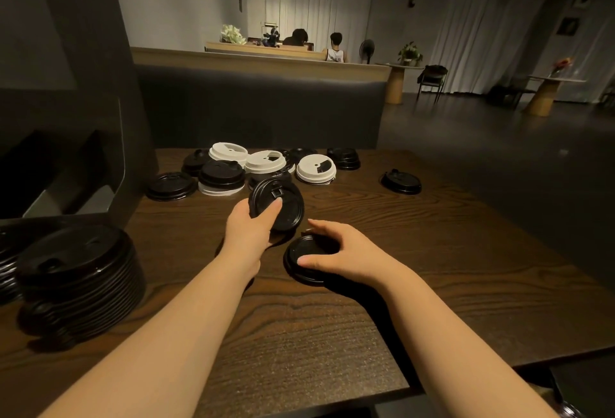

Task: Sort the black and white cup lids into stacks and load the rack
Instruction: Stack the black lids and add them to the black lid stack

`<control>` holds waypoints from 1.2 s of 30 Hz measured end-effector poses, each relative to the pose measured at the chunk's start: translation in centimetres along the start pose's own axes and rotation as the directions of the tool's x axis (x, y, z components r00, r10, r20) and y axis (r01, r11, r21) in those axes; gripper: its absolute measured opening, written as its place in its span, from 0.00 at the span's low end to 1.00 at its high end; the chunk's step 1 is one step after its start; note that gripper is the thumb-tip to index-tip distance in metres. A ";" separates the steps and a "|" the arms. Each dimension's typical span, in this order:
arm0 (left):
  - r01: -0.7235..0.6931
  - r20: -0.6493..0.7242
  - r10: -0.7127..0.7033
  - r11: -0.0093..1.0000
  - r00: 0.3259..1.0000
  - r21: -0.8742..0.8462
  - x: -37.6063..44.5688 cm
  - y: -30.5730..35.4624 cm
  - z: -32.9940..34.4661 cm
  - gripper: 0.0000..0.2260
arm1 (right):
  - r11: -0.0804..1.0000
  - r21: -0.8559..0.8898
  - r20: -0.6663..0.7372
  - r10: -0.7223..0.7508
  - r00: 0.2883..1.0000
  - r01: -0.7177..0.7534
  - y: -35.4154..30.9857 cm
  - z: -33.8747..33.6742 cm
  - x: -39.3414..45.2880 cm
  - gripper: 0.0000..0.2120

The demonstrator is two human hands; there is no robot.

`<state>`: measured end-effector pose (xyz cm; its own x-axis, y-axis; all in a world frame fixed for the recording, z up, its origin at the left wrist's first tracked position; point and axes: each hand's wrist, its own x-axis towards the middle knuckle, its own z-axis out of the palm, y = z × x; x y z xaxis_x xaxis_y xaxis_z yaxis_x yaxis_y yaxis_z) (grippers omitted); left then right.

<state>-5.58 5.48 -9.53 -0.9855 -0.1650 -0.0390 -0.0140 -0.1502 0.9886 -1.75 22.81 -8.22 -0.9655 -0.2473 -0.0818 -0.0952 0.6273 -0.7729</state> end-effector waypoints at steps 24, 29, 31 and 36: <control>-0.065 0.153 0.073 0.996 0.986 -0.056 -3.0 0.7 2.4 0.13 | 0.795 0.599 -0.450 0.238 0.861 0.094 -0.2 -0.9 0.9 0.22; -0.102 0.209 0.129 0.986 0.969 -0.134 -4.0 1.2 2.7 0.22 | 0.646 0.763 -0.214 0.196 0.957 0.039 -0.8 -0.2 0.6 0.18; -0.121 0.189 0.152 0.978 0.970 -0.168 -4.0 1.4 2.5 0.23 | 0.694 0.720 -0.177 0.193 0.965 -0.007 -1.0 0.1 0.6 0.17; -0.126 0.134 0.151 0.976 0.979 -0.175 -3.7 1.8 2.1 0.06 | 0.827 0.561 -0.182 0.106 0.978 0.014 -1.0 0.7 0.6 0.09</control>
<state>-2.34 7.90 -7.32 -0.9900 -0.0539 0.1304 0.1405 -0.2962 0.9447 -2.04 21.54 -7.95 -0.9980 -0.0410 -0.0480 0.0437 0.1010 -0.9939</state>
